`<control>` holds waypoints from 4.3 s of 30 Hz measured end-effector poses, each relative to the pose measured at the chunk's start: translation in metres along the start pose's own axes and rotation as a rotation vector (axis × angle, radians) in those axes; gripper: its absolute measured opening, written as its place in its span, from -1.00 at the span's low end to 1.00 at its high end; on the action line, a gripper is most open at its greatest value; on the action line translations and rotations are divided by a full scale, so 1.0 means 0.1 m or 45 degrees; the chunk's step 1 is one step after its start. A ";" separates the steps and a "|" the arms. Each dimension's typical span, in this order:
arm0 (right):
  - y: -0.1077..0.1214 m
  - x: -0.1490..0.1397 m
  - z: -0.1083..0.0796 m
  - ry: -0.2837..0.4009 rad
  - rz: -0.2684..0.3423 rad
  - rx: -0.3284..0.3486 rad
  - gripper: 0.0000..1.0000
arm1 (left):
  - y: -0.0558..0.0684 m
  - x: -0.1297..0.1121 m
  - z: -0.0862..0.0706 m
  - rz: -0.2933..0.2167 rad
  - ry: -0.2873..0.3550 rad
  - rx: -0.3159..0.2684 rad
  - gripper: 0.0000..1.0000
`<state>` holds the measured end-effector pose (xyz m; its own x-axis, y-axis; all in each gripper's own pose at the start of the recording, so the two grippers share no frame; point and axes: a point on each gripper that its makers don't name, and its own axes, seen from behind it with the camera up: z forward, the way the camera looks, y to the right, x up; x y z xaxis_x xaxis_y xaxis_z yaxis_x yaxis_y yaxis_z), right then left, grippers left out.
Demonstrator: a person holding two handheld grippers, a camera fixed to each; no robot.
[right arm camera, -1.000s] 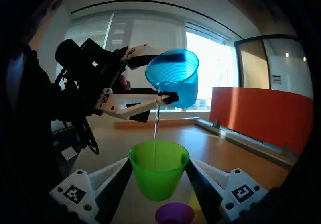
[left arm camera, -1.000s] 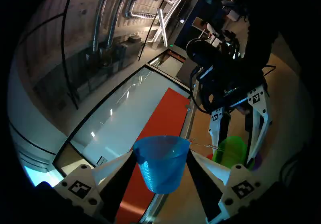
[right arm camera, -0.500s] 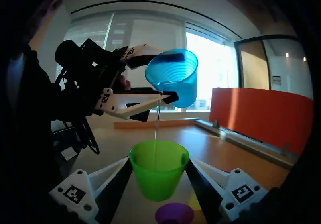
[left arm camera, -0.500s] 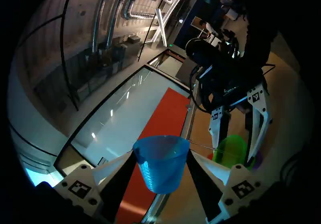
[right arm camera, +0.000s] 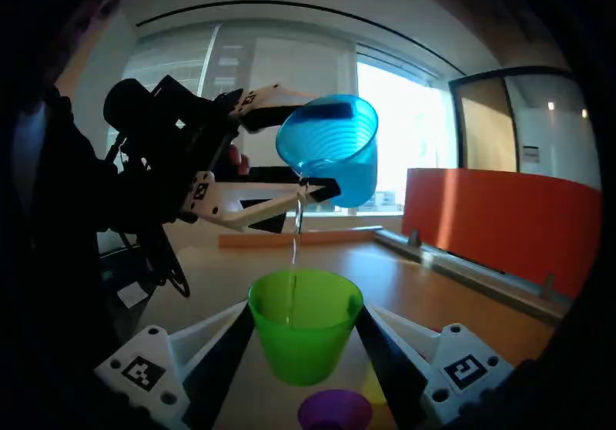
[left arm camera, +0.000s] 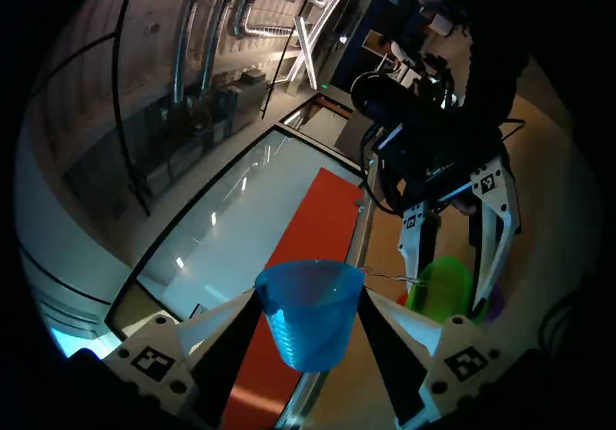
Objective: Pour water
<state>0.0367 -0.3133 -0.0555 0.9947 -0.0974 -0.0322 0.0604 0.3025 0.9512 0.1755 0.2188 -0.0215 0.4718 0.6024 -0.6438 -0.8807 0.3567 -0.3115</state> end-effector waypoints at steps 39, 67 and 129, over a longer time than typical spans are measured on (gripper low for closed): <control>0.00 0.02 0.00 0.000 -0.010 -0.002 0.80 | 0.01 0.06 -0.05 0.067 0.011 0.001 0.70; 0.01 0.01 -0.01 0.001 -0.014 -0.009 0.80 | 0.03 0.06 -0.05 0.109 0.018 0.003 0.70; 0.01 0.02 -0.03 0.005 -0.022 -0.007 0.80 | 0.05 0.10 -0.05 0.217 0.025 -0.003 0.70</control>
<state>0.0391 -0.3109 -0.0556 0.9938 -0.0989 -0.0500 0.0782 0.3061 0.9488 0.1762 0.2232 -0.0330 0.3146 0.6400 -0.7010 -0.9480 0.2489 -0.1982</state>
